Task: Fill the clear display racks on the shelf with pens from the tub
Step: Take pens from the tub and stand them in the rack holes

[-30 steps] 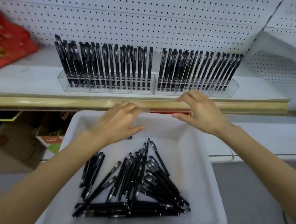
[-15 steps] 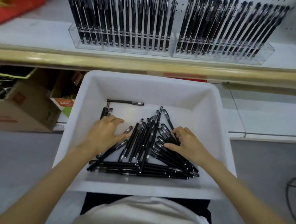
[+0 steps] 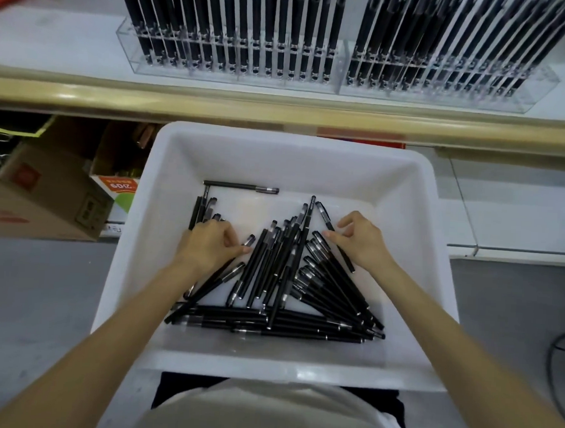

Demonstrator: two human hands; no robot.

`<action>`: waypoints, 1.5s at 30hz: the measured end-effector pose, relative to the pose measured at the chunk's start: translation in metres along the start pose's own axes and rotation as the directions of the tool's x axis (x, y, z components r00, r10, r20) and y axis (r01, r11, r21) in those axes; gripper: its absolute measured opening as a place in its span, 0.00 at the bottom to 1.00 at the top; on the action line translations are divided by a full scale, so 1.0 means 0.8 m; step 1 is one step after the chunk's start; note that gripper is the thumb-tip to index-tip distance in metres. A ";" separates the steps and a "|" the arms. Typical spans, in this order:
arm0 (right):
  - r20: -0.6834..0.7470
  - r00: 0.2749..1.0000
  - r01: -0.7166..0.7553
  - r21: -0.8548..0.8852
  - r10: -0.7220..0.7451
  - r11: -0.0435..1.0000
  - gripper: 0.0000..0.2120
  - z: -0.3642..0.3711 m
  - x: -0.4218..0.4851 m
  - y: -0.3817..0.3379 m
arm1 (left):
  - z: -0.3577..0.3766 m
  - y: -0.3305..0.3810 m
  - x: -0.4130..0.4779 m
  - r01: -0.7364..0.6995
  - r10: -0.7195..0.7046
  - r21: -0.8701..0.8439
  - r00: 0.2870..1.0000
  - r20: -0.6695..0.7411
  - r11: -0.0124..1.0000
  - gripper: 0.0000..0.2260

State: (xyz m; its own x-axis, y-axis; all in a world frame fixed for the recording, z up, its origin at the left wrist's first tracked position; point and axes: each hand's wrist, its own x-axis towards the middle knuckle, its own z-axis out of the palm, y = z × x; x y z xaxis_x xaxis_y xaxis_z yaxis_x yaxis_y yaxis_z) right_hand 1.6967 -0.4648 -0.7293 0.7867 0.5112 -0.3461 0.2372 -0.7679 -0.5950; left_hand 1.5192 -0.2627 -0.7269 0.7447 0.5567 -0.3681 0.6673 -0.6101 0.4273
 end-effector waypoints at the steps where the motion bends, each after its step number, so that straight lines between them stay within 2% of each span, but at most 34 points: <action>1: -0.004 1.000 -0.002 0.004 0.002 1.000 0.19 0.001 0.005 0.000 | 0.000 0.002 0.001 0.004 -0.004 0.001 1.000 0.002 1.000 0.12; 8: -0.070 0.996 -0.059 -0.003 0.058 0.998 0.09 0.005 0.026 0.001 | 0.002 0.004 0.002 0.008 -0.007 0.014 1.000 -0.010 1.000 0.10; 11: -0.062 0.996 -0.063 -0.022 0.061 0.998 0.09 0.007 0.026 -0.003 | 0.002 0.004 0.001 0.012 -0.012 0.001 1.000 -0.012 1.000 0.09; 14: -0.063 0.997 -0.039 -0.094 0.033 0.995 0.14 0.009 0.022 -0.011 | 0.002 0.006 -0.001 0.017 -0.017 0.005 1.000 -0.018 1.000 0.08; 18: -0.034 0.999 -0.042 -0.235 0.035 0.971 0.17 0.014 0.025 -0.017 | 0.001 0.014 -0.002 0.028 -0.026 0.098 0.999 -0.018 0.995 0.08; 21: -0.026 0.999 -0.045 -0.320 0.039 0.946 0.10 0.016 0.025 -0.022 | 0.001 0.019 -0.003 0.028 -0.024 0.148 0.999 -0.030 0.989 0.09; 23: -0.019 0.998 -0.065 -0.358 0.062 0.932 0.14 0.014 0.025 -0.023 | 0.002 0.018 -0.003 0.040 -0.038 0.130 0.999 -0.020 0.991 0.09; 25: -0.025 0.996 -0.089 -0.344 0.086 0.935 0.13 0.010 0.029 -0.019 | 0.001 0.015 -0.002 0.051 -0.051 0.094 0.999 0.006 0.994 0.10; 28: 0.031 0.991 -0.120 -0.200 0.129 0.972 0.14 -0.004 0.034 -0.016 | -0.003 0.006 0.001 0.071 -0.072 0.034 0.997 0.025 0.997 0.12; 31: 0.083 0.994 -0.074 0.057 0.069 0.996 0.12 -0.021 0.028 -0.017 | -0.009 0.002 0.001 0.058 -0.058 0.005 0.998 0.013 0.998 0.15; 35: 0.098 0.995 -0.042 0.385 0.004 0.922 0.02 -0.040 0.013 -0.019 | -0.027 0.007 0.003 0.026 -0.029 -0.078 0.999 -0.042 0.997 0.17; 38: 0.083 0.996 -0.031 0.479 -0.011 0.877 0.08 -0.053 0.006 -0.025 | -0.048 0.027 0.004 -0.032 0.019 -0.254 0.998 -0.053 0.967 0.09; 41: 0.053 0.998 -0.008 0.578 -0.028 0.816 0.06 -0.065 0.000 -0.037 | -0.067 0.060 0.004 -0.082 0.078 -0.515 0.997 -0.031 0.853 0.05; 43: 0.046 0.998 -0.003 0.708 -0.042 0.707 0.05 -0.074 -0.004 -0.046 | -0.076 0.083 0.003 -0.068 0.097 -0.686 0.995 0.003 0.724 0.01; 45: 0.039 0.997 0.009 0.786 -0.063 0.618 0.06 -0.082 -0.007 -0.052 | -0.085 0.104 0.002 -0.045 0.110 -0.770 0.993 0.032 0.636 0.05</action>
State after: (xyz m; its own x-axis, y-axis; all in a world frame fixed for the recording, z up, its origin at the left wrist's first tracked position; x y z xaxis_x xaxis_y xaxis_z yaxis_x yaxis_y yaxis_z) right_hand 1.7202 -0.4613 -0.6550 0.7475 0.5732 -0.3357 -0.2950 -0.1663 -0.9409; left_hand 1.5753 -0.2743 -0.6357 0.8135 0.4677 -0.3456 0.3807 0.0208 0.9244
